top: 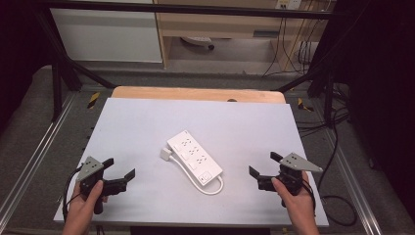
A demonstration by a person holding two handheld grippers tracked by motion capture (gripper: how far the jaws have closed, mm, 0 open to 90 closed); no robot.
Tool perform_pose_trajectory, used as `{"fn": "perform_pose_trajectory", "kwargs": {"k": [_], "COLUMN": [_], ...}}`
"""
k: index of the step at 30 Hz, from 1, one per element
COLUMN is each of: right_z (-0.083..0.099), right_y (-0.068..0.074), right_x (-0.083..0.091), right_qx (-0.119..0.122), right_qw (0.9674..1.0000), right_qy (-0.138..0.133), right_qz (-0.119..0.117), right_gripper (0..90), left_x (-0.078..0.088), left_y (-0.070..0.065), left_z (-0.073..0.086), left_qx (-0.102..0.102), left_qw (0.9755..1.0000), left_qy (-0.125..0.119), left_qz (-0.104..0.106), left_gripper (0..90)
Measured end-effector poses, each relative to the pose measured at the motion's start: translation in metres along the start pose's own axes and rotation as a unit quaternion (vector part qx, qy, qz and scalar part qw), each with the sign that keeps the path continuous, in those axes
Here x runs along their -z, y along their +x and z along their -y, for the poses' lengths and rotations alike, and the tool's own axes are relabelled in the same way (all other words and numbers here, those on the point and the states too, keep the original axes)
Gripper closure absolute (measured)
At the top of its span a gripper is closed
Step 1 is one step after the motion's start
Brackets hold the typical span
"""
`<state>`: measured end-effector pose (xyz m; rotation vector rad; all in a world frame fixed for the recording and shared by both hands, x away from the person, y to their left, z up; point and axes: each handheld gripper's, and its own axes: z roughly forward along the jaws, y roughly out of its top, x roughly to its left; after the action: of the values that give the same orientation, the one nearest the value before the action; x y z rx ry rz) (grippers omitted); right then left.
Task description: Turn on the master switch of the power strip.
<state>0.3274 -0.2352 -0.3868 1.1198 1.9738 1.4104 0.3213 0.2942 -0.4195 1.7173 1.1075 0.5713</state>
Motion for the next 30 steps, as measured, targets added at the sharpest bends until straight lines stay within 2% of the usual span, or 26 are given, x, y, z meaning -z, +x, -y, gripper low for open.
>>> {"fn": "perform_pose_trajectory", "kwargs": {"k": [3, 9, 12, 14, 17, 18, 19, 22, 23, 25, 30], "right_z": [-0.014, -0.031, -0.039, -0.043, -0.047, -0.05, -0.05, -0.053, -0.054, -0.055, -0.053], "right_y": [0.006, 0.012, 0.016, 0.018, 0.021, 0.024, 0.024, 0.03, 0.034, 0.037, 0.05], "right_x": [-0.004, -0.008, -0.012, -0.016, -0.022, -0.028, -0.028, -0.037, -0.043, -0.047, -0.062], "right_qx": [0.018, 0.032, 0.043, 0.047, 0.039, 0.035, 0.035, 0.047, 0.053, 0.055, 0.07], "right_qw": [0.9998, 0.9992, 0.9986, 0.9982, 0.9981, 0.998, 0.998, 0.9973, 0.9968, 0.9965, 0.9939], "right_qy": [0.0, -0.004, -0.013, -0.018, -0.029, -0.031, -0.031, -0.03, -0.028, -0.025, -0.023], "right_qz": [-0.013, -0.023, -0.029, -0.033, -0.037, -0.043, -0.043, -0.049, -0.054, -0.057, -0.082], "right_gripper": [3.4, 3.0, 6.1, 11.4, 31.4, 41.0, 41.0, 52.5, 59.3, 62.4, 81.8], "left_x": [0.0, 0.0, 0.0, 0.0, 0.0, -0.001, -0.001, 0.0, 0.0, 0.0, -0.001], "left_y": [0.0, 0.0, 0.0, 0.0, -0.001, -0.001, -0.001, 0.0, 0.0, 0.001, 0.001], "left_z": [0.0, 0.0, 0.0, 0.0, -0.001, -0.001, -0.001, 0.0, 0.0, 0.0, 0.0], "left_qx": [-0.002, 0.0, -0.003, -0.003, -0.003, -0.005, -0.008, -0.007, -0.006, -0.006, -0.006], "left_qw": [1.0, 1.0, 1.0, 1.0, 1.0, 0.9999, 0.9999, 0.9999, 0.9999, 0.9999, 0.9999], "left_qy": [-0.003, -0.001, -0.002, -0.001, -0.003, -0.003, -0.001, 0.0, -0.001, -0.003, 0.0], "left_qz": [-0.001, -0.003, -0.005, -0.006, -0.008, -0.008, -0.009, -0.012, -0.013, -0.014, -0.016], "left_gripper": [6.4, 6.5, 6.5, 6.4, 6.5, 6.3, 6.3, 6.4, 6.4, 6.3, 6.4]}}
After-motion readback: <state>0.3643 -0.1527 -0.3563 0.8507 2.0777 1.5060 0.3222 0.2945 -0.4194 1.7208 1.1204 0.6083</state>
